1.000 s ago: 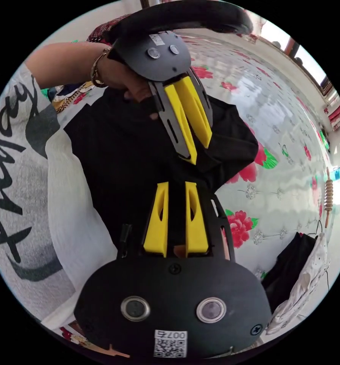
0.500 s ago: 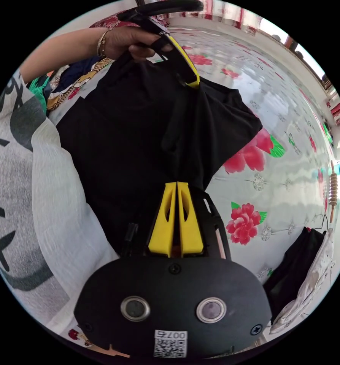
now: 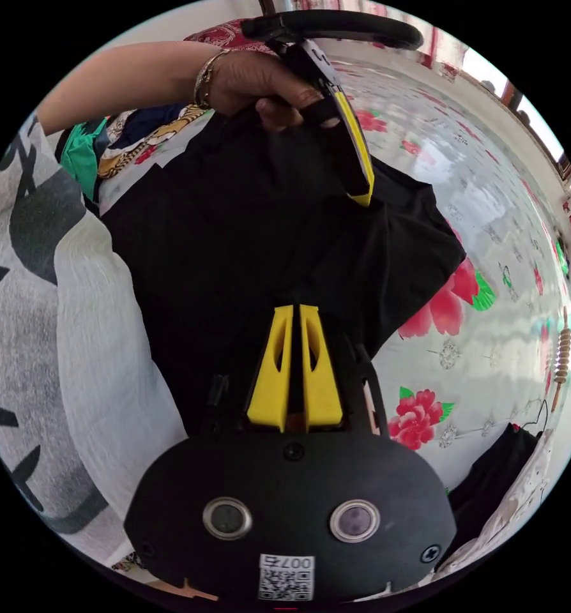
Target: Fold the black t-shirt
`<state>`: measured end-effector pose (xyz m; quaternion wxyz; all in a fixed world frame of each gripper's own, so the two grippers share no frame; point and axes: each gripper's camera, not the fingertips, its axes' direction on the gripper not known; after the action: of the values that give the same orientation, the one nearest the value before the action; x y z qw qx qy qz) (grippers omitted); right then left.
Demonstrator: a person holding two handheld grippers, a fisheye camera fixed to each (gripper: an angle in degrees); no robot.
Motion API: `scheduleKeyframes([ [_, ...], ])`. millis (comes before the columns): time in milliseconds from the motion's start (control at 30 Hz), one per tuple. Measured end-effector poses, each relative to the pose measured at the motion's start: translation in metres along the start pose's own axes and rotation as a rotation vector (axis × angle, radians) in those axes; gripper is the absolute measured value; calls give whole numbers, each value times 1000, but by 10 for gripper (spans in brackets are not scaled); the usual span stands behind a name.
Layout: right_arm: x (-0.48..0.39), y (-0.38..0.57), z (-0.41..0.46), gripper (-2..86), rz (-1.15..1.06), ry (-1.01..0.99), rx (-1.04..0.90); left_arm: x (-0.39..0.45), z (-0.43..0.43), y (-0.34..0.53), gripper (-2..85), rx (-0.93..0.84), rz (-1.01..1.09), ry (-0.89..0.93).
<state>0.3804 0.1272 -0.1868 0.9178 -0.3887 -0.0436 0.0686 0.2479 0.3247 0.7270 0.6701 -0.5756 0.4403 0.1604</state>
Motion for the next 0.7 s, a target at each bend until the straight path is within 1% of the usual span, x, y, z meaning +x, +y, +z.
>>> scheduleKeyframes([
  [67,-5,1,-12,-1,-80,-24,19,-2,-4,12,-7,14,5,-16],
  [167,-6,1,-22,-1,-108,-25,47,-9,-3,34,-7,24,0,-14],
  [300,-2,-7,0,-1,-90,-88,-27,-22,21,60,6,-27,-49,29],
  [467,3,-21,-2,4,-46,-73,-13,-30,12,91,61,23,-91,16],
  [567,2,-23,-22,11,1,22,69,-35,-8,129,66,114,-159,-19],
  [667,3,-24,-37,10,59,63,117,-42,-29,190,65,195,-308,-65],
  [700,3,-25,-39,9,70,64,122,-46,-35,222,63,224,-396,-94],
])
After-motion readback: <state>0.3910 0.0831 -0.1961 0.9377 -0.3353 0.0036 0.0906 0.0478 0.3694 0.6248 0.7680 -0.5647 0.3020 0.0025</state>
